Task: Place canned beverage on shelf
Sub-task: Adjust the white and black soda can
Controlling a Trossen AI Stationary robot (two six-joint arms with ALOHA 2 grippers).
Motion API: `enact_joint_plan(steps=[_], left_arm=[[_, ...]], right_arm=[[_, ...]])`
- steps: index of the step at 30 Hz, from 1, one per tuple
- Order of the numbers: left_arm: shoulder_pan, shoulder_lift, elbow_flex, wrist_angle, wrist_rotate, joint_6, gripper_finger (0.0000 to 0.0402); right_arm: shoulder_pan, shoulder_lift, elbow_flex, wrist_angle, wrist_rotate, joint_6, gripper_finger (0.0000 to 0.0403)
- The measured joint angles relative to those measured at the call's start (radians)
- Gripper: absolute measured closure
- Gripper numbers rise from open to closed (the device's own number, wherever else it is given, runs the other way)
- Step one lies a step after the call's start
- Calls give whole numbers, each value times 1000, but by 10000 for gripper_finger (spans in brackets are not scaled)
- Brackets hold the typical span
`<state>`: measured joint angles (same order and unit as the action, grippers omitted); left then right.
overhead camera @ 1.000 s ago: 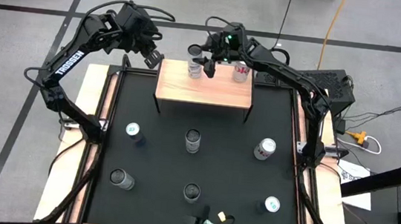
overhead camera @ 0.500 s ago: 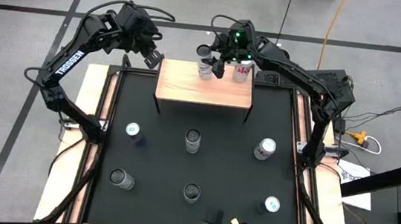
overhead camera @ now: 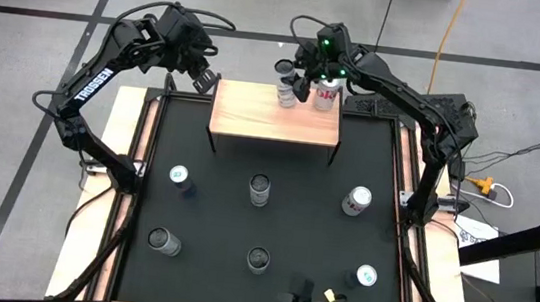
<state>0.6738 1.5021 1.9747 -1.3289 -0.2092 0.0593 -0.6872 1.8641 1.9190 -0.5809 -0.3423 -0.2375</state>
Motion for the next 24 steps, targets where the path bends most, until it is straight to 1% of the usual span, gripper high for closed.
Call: enact_joint_plan(steps=[5, 17, 24], left_arm=[[0, 0, 0, 0, 0, 0, 325], [0, 0, 0, 5, 0, -15, 325], [0, 0, 0, 8, 0, -27, 325]], right_arm=[[0, -10, 0, -7, -1, -2, 178], [0, -106, 0, -59, 2, -8, 179], [0, -141, 0, -91, 6, 2, 179]])
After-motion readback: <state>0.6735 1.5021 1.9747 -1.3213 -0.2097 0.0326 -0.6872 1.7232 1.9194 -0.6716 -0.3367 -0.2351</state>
